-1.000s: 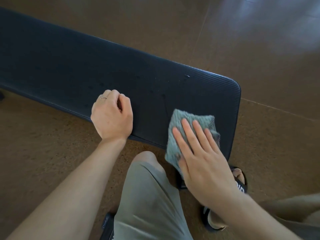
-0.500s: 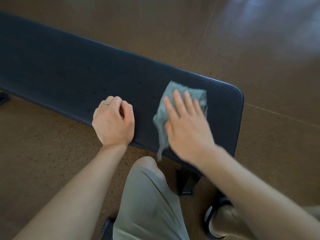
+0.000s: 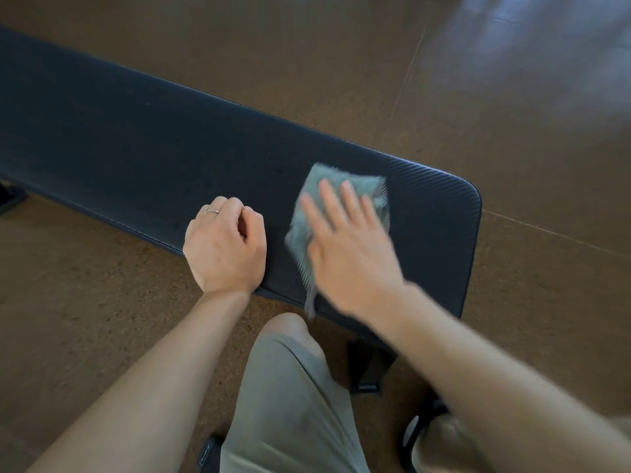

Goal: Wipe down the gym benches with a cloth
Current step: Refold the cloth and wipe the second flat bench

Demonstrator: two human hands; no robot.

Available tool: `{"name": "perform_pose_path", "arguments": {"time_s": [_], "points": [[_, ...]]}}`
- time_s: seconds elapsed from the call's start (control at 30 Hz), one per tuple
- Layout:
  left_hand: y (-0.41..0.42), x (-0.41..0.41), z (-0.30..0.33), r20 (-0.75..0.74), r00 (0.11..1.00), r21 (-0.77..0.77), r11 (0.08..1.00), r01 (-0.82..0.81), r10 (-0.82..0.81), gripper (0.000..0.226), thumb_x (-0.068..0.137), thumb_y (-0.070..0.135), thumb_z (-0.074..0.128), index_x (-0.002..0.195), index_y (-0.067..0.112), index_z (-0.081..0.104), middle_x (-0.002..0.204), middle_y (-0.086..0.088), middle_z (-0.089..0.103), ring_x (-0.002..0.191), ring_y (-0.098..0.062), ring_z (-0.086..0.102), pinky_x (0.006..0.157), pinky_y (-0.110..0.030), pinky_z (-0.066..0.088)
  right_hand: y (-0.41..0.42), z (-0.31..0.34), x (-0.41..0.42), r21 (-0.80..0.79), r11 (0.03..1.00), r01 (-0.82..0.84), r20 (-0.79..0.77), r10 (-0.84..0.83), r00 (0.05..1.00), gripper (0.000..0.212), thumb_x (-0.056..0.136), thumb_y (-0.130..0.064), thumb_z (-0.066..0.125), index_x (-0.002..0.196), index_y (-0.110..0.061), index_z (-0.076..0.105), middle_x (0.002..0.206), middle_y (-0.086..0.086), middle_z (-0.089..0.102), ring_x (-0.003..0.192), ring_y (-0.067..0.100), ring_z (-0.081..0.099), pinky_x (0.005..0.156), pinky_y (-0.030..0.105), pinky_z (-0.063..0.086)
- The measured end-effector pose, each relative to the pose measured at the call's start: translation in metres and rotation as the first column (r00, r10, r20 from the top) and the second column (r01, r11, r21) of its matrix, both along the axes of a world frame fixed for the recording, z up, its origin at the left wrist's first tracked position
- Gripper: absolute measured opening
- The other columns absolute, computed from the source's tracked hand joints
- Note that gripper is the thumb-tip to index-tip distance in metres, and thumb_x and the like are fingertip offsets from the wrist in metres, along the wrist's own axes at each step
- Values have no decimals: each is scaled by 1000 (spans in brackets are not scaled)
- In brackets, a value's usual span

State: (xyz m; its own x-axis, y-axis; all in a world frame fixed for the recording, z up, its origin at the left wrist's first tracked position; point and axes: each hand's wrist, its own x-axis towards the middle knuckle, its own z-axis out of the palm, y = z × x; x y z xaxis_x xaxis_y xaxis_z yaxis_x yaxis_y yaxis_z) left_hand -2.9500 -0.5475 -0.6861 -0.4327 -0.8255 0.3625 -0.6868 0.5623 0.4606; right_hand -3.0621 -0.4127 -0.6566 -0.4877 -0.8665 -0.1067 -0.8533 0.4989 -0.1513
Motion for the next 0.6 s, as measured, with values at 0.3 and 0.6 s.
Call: {"name": "perform_pose_path", "arguments": {"time_s": [0.3,0.6], "points": [[-1,-1,3,-13,1000,3,1000,13,-13,34,94,22,42,62,14,34,65,-2,45,62,-26,43,56,-37,35,-13,2,-45,23,999,-29,-2,29,1000,59,107,-42,18,163,-32,4,172,0,0,158,25,-4,128,44,0],[0,1,0,-43,999,-47,999,12,-14,37,95,19,46,63,20,28,64,3,40,60,-21,39,60,-32,27,52,0,38,18,975,-221,23,220,975,62,105,-42,21,164,-28,9,172,3,4,158,28,-2,128,49,7]]}}
